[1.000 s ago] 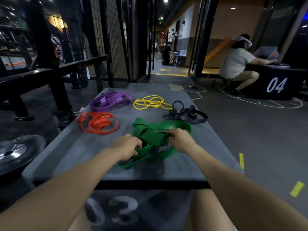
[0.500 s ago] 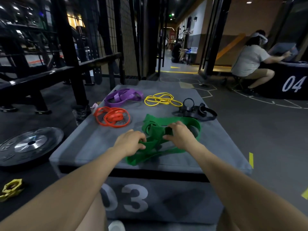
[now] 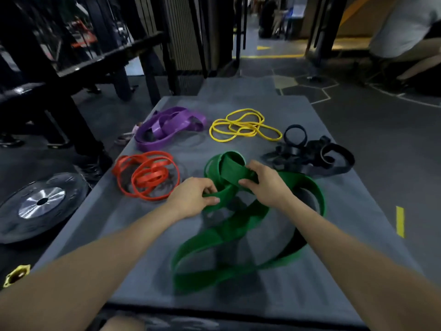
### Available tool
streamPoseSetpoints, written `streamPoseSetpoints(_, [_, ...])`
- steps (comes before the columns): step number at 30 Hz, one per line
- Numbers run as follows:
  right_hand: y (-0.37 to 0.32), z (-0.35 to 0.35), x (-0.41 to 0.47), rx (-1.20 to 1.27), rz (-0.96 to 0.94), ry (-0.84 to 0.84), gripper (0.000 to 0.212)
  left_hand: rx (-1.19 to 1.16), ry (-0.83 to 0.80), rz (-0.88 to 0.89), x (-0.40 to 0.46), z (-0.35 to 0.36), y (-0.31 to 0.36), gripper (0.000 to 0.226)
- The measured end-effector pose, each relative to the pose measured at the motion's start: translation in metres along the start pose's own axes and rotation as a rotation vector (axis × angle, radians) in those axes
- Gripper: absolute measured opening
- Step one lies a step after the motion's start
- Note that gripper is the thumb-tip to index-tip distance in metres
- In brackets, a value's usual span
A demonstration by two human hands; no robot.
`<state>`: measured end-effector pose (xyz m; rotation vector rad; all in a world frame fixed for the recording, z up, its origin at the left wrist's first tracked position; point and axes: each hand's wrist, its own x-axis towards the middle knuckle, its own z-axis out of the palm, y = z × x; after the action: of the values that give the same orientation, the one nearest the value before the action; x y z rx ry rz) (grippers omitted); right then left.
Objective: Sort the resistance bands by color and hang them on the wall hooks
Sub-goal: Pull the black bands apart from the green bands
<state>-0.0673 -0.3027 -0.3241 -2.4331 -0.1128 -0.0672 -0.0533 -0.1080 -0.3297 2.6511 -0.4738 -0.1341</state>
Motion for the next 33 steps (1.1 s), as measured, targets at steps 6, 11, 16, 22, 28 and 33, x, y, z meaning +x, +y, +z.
streamPoseSetpoints(6, [-0.029, -0.034, 0.008, -0.027, 0.025, -0.170, 0.042, -0.088, -0.103, -0.101, 0.002, -0.032, 0.022, 0.026])
streamPoseSetpoints(11, [-0.100, -0.106, 0.016, -0.063, 0.009, -0.275, 0.034, -0.029, -0.194, -0.068, -0.001, -0.122, 0.057, 0.030])
streamPoseSetpoints(16, [-0.192, -0.195, 0.025, -0.049, -0.019, -0.327, 0.029, -0.031, -0.220, -0.014, -0.008, -0.238, 0.104, 0.030])
streamPoseSetpoints(22, [-0.300, -0.287, 0.038, -0.001, -0.133, -0.427, 0.030, -0.105, -0.202, 0.039, -0.029, -0.370, 0.146, 0.025])
streamPoseSetpoints(28, [-0.369, -0.335, 0.056, 0.141, -0.242, -0.396, 0.026, -0.195, -0.014, -0.023, -0.051, -0.446, 0.178, 0.026])
streamPoseSetpoints(33, [-0.390, -0.354, 0.059, 0.437, -0.262, -0.475, 0.020, -0.210, 0.132, -0.113, -0.084, -0.473, 0.206, 0.010])
